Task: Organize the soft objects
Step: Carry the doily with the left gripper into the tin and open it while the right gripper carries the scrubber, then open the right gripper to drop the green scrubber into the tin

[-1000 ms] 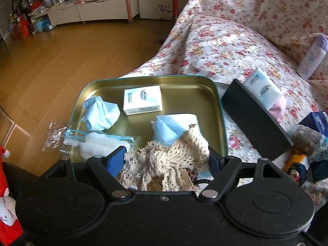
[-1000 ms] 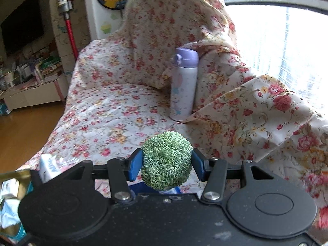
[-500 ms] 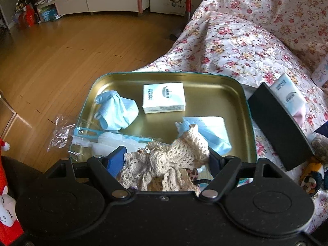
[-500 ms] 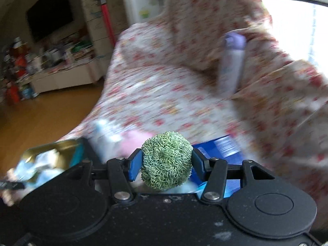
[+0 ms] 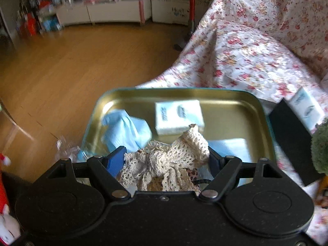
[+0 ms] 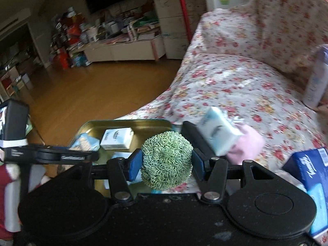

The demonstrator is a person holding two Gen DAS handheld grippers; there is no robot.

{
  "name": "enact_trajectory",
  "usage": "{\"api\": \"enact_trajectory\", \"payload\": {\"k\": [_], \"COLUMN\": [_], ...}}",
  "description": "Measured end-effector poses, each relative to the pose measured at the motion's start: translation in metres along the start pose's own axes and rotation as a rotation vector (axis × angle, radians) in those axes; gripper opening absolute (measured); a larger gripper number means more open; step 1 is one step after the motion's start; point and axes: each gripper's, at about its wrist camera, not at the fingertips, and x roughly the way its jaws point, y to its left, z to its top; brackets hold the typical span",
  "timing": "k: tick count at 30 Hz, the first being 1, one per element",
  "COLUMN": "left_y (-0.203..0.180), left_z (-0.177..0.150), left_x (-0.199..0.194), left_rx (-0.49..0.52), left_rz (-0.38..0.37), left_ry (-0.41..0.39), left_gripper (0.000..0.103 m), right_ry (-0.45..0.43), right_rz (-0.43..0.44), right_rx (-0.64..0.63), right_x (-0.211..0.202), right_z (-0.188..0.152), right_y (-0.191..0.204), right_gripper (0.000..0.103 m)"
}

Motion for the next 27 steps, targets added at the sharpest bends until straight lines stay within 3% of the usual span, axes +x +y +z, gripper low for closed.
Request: {"api": "enact_trajectory", "payload": {"k": [2, 15, 19, 22, 27], "left_y": [-0.001, 0.003, 0.005, 0.005, 0.004], "left_z": [0.000, 0.019, 0.021, 0.020, 0.020], "left_x": [0.009, 0.035, 0.036, 0.035, 0.035], "left_rx": [0.014, -0.008, -0.035, -0.039, -0.040], "left_rz": [0.020, -0.090, -0.077, -0.065, -0.048], "left_ry": [0.016, 0.084, 0.085, 0.082, 0.079], "left_gripper": [0.075, 0.079, 0.083, 0.092, 0.095], "right_ry": [0.012, 0.102, 0.102, 0.102, 0.104], "right_rz": [0.003, 0.027, 0.043, 0.047, 0.041], "right_rx": [-0.027, -0.109, -0.112, -0.100, -0.081], "right_x": [0.006, 0.044, 0.049, 0.049, 0.042], "right_z": [0.001, -0.002, -0.001, -0.001, -0.003], "right_y": [0.009, 0.032, 0.037, 0.035, 0.025], "right_gripper": [0.052, 0.053, 0.060, 0.059, 0.060]}}
